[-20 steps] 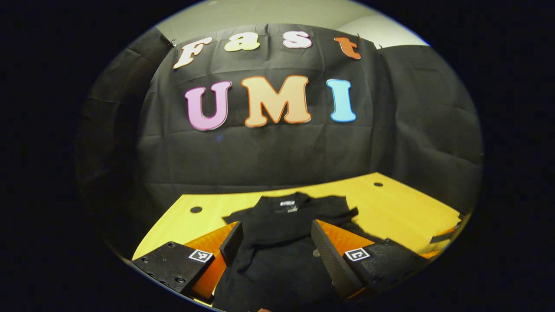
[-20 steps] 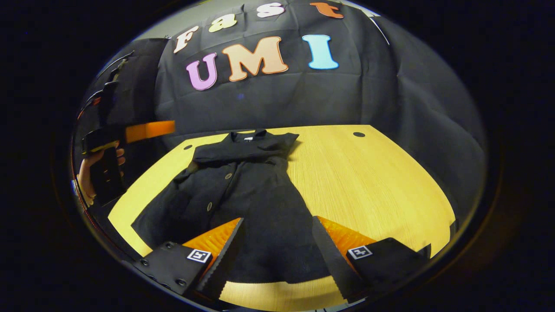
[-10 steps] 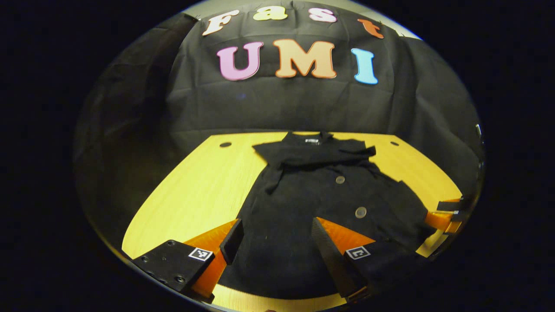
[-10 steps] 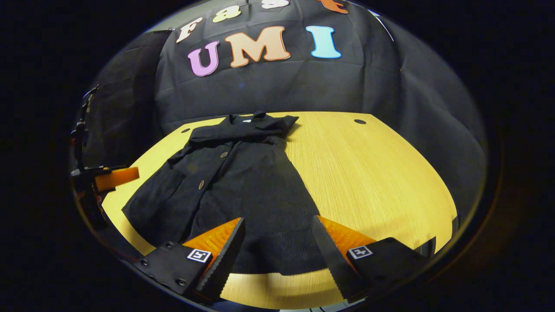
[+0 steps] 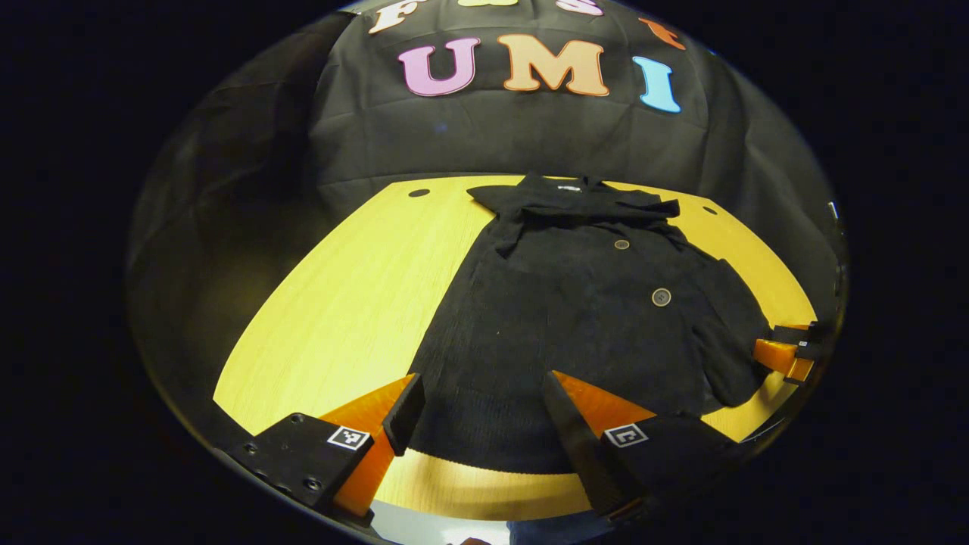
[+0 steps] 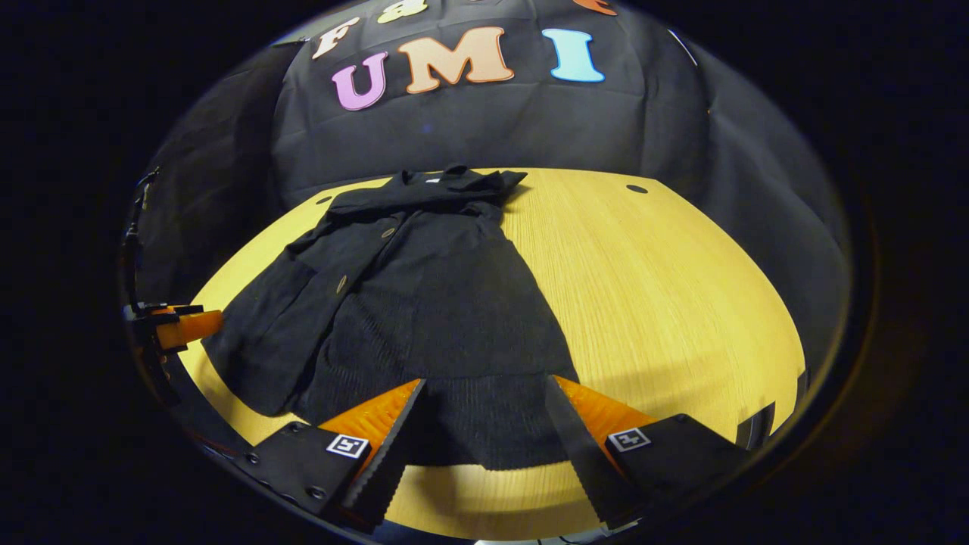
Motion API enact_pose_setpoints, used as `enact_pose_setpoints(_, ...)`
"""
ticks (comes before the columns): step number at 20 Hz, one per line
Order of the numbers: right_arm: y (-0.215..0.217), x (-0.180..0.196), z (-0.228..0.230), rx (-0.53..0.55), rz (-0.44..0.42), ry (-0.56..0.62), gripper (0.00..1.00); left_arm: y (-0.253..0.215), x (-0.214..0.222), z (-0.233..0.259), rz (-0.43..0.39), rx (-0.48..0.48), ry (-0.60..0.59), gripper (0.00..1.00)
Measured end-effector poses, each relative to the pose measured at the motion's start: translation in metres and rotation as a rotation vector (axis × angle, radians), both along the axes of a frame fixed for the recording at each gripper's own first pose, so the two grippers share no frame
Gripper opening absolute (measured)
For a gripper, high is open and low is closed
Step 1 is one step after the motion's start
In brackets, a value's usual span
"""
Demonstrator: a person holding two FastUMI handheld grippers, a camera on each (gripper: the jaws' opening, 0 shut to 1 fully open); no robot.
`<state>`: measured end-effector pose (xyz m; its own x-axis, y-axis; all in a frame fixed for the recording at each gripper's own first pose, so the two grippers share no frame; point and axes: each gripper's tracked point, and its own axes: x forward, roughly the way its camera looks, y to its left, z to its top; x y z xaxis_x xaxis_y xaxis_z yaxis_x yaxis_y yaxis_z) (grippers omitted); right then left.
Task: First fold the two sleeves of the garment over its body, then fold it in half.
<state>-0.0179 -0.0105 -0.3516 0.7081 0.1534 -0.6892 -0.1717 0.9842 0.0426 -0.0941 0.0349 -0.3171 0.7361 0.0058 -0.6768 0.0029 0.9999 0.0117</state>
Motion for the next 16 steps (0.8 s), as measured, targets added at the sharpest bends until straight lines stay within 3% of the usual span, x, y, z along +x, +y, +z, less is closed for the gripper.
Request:
enact_pose_setpoints(5,-0.001,0.000,-0.002,-0.011,-0.003,0.001,0.95,0.002,-0.026,-0.022,0.015,0.020,0.070,0.96)
enact_pose_setpoints(7,-0.001,0.000,-0.002,-0.019,-0.003,-0.004,0.98,0.000,-0.032,-0.030,0.031,0.005,0.102,0.96)
enact_pose_setpoints(13,-0.001,0.001,-0.003,-0.019,-0.002,-0.024,0.99,-0.003,-0.023,-0.028,0.047,-0.026,0.076,0.98)
enact_pose_setpoints(16,0.002,0.000,-0.002,-0.014,0.021,-0.018,0.94,-0.005,-0.024,-0.029,0.026,-0.028,0.095,0.94)
